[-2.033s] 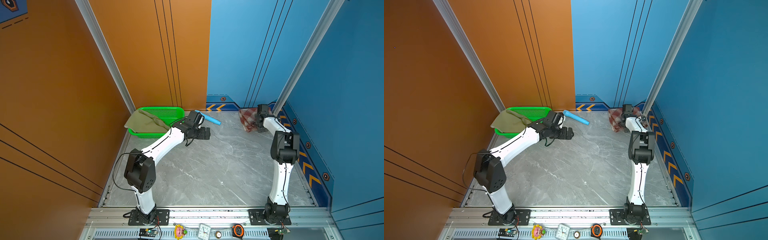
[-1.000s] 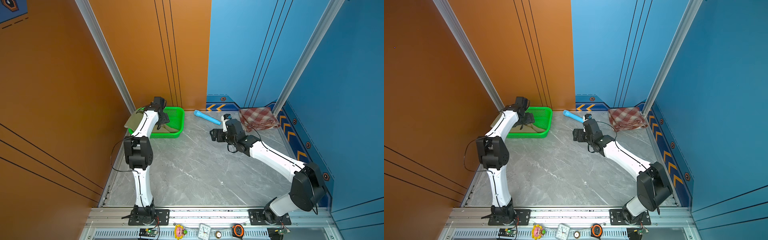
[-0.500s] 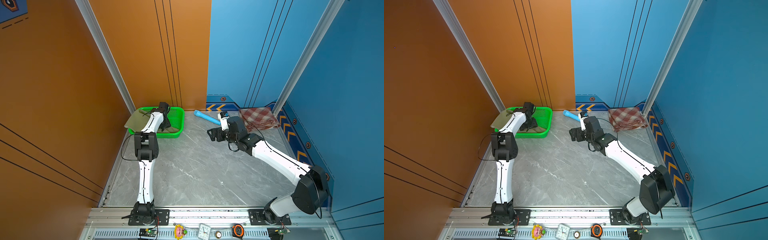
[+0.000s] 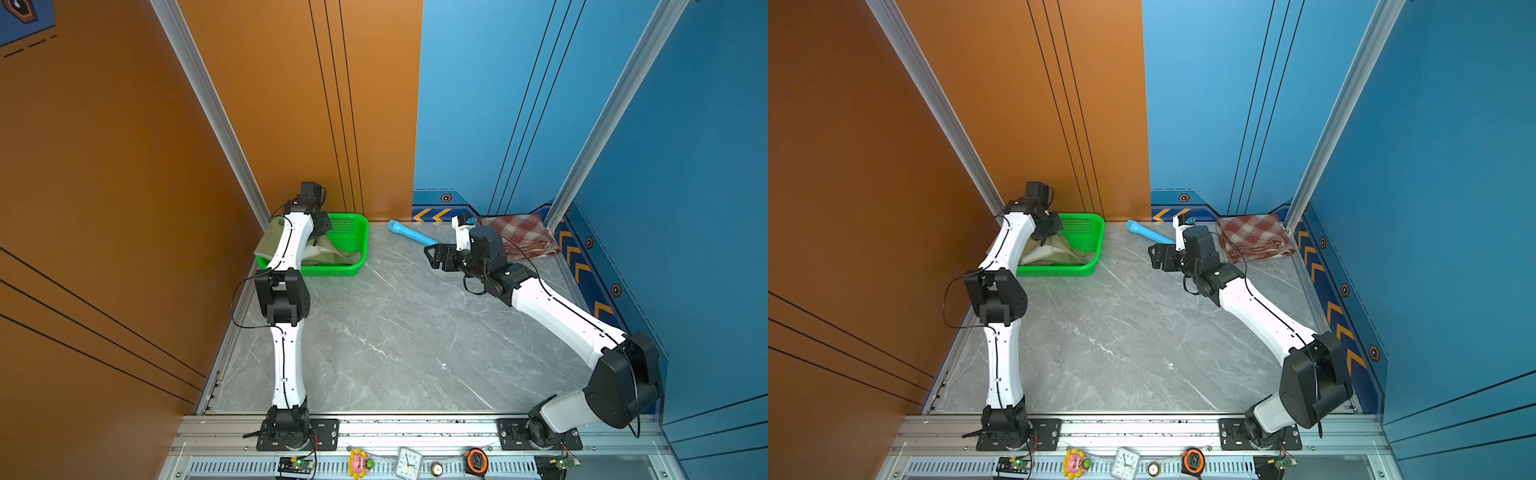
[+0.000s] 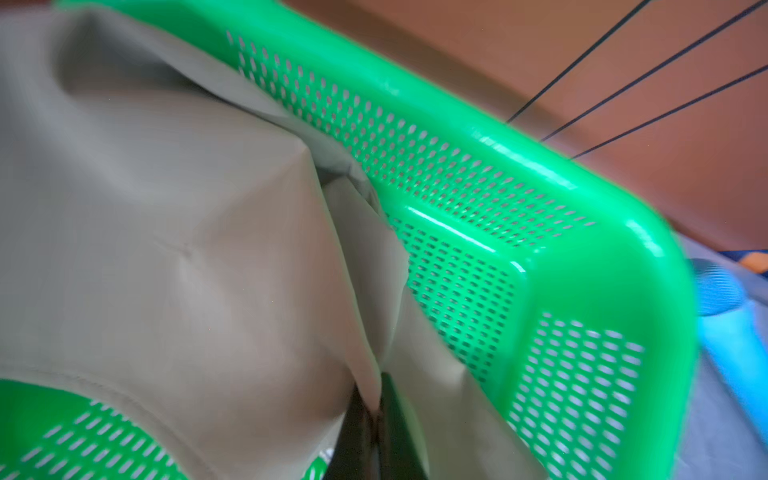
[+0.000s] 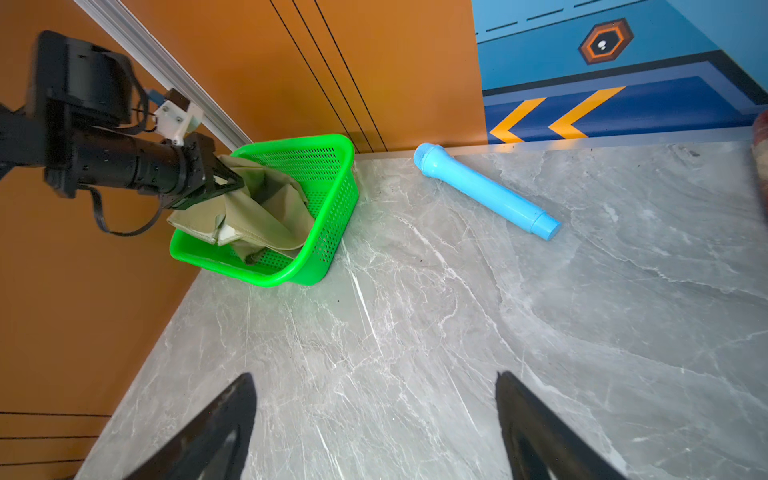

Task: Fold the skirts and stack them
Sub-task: 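Grasp the olive skirt in the green basket with left gripper while right gripper returns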

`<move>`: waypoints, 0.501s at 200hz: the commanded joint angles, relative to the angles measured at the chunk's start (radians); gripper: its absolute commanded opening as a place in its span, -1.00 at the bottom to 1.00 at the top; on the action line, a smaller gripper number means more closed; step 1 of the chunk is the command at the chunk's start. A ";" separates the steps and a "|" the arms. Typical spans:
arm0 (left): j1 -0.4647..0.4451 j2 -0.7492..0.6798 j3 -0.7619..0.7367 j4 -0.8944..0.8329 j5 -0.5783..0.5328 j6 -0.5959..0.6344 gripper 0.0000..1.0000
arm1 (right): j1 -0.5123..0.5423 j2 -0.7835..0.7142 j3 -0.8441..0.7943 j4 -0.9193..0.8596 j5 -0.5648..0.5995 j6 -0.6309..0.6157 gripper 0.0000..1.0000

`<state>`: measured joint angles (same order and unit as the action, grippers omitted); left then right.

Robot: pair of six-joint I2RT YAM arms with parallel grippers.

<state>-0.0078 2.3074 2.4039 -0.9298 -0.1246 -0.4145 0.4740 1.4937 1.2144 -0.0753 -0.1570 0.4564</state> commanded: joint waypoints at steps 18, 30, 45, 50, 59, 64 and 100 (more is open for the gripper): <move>-0.040 -0.244 0.037 0.032 0.100 0.089 -1.00 | -0.036 -0.079 -0.046 0.063 0.058 0.111 0.79; -0.062 -0.306 0.011 0.061 0.116 0.103 -1.00 | -0.042 -0.111 -0.059 0.052 0.079 0.123 0.80; -0.098 -0.386 -0.031 0.115 0.119 0.120 -1.00 | -0.052 -0.158 -0.079 0.037 0.091 0.134 0.80; -0.110 -0.407 -0.048 0.132 0.123 0.121 -1.00 | -0.054 -0.175 -0.086 0.030 0.098 0.136 0.80; -0.137 -0.453 -0.077 0.166 0.133 0.121 -1.00 | -0.057 -0.214 -0.104 0.013 0.120 0.138 0.79; -0.153 -0.479 -0.094 0.183 0.135 0.122 -1.00 | -0.058 -0.241 -0.119 0.005 0.132 0.139 0.80; -0.302 -0.611 -0.199 0.244 0.146 0.124 -1.00 | -0.085 -0.425 -0.175 -0.136 0.234 0.136 0.80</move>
<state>-0.2337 1.7542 2.2707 -0.7586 -0.0154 -0.3111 0.4114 1.1702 1.0702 -0.0860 -0.0273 0.5785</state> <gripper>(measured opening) 0.056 0.901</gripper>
